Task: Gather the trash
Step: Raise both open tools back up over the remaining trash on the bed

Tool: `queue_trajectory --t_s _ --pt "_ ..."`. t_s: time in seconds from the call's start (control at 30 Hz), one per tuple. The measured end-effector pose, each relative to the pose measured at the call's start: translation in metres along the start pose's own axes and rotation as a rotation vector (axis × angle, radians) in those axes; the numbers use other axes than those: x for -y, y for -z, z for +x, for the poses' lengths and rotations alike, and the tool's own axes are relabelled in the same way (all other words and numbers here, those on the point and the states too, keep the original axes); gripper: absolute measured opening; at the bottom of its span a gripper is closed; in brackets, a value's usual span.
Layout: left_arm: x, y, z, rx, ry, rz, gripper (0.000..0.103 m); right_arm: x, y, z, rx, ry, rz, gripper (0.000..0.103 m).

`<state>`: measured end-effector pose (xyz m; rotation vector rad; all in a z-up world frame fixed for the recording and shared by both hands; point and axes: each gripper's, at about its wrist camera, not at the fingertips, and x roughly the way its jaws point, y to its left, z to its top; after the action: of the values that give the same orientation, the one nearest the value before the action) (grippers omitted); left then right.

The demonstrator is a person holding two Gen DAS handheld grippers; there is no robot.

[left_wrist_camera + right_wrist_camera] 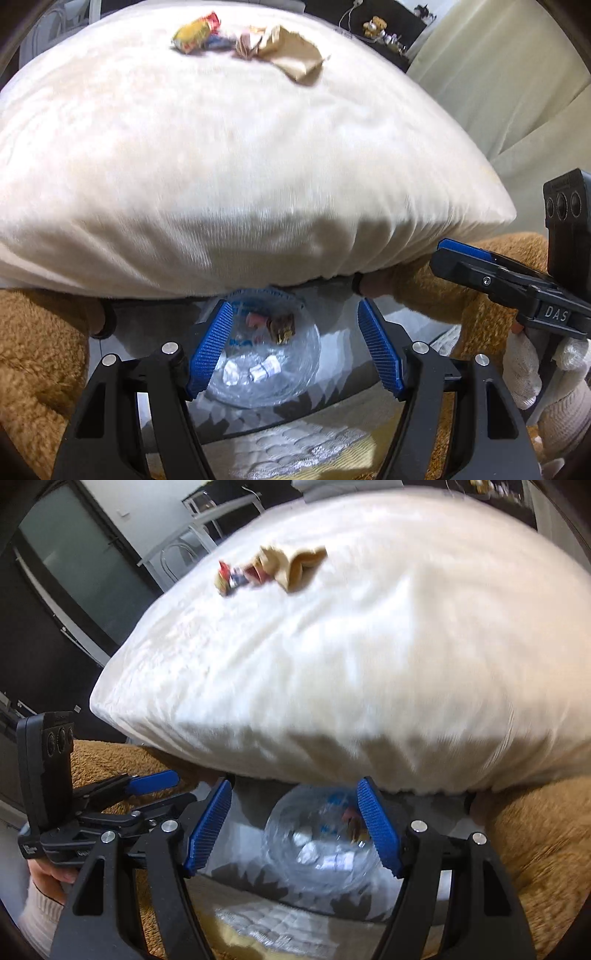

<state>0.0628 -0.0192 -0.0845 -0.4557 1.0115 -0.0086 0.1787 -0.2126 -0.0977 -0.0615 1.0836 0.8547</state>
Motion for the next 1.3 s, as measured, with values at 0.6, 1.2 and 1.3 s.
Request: queue_trajectory --t_s 0.6,1.2,1.3 --pt "-0.026 -0.09 -0.062 0.251 -0.07 0.062 0.069 -0.013 -0.099 -0.012 0.189 0.025 -0.25 0.07" --pt "-0.069 -0.184 -0.038 0.262 -0.125 0.113 0.069 -0.013 -0.195 0.065 0.143 0.019 -0.349 0.075" --pt "-0.075 -0.197 -0.029 0.255 -0.134 0.126 0.069 -0.012 -0.206 0.078 0.117 -0.006 -0.379 0.081"
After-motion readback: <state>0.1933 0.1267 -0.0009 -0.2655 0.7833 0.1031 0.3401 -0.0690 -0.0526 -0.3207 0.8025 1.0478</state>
